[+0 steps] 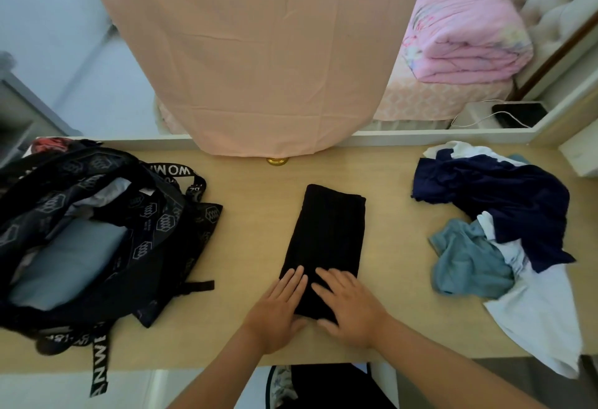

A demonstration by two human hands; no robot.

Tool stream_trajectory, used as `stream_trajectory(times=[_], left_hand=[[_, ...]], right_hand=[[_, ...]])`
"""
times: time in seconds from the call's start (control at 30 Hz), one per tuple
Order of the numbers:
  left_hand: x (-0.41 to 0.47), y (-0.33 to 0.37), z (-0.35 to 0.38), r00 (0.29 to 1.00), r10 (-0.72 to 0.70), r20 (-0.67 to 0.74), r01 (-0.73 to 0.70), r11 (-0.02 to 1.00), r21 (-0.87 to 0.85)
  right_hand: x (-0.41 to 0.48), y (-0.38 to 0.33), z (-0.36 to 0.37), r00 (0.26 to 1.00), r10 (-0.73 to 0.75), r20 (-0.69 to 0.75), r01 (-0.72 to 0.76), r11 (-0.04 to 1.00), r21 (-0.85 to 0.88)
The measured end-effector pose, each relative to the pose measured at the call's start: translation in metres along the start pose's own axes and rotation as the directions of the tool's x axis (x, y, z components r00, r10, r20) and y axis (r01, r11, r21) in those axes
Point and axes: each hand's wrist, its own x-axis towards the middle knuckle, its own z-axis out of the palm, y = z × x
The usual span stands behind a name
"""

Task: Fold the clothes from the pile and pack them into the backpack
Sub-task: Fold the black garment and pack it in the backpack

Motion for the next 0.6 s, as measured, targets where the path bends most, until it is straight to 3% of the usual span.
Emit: stream_trajectory(times=[0.07, 0.2, 0.3, 0.4, 0.5, 0.6], left_hand=[[-0.007, 0.004, 0.005, 0.998, -0.039, 0.042, 0.041, 0.999, -0.034], [-0.013, 0.016, -0.008, 0.989, -0.064, 0.135, 0.069, 0.997, -0.032], [-0.016, 0.025, -0.019, 0.995, -0.051, 0.081, 0.055, 0.997, -0.049], [-0.017, 0.028, -0.021, 0.998, -0.009, -0.064, 0.0, 0.991, -0.137], [-0.014, 0.026, -0.025, 0.987, 0.001, -0.159, -0.037, 0.974, -0.224], [-0.005, 0.029, -0.032, 0.963, -0.141, -0.229, 0.002, 0.856, -0.518]], right_hand=[[-0.009, -0.003, 0.007, 0.995, 0.005, 0.104, 0.0, 0.999, -0.045], [-0.008, -0.001, 0.018, 0.996, 0.071, 0.059, -0.061, 0.985, -0.162], [-0.008, -0.004, 0.007, 0.985, 0.174, 0.0, -0.173, 0.979, -0.104], [-0.01, 0.0, -0.009, 0.977, 0.211, -0.036, -0.201, 0.962, 0.185], [-0.013, 0.004, -0.038, 0.951, 0.309, -0.025, -0.256, 0.829, 0.498], [-0.015, 0.011, -0.054, 0.92, 0.391, -0.015, -0.292, 0.713, 0.637]])
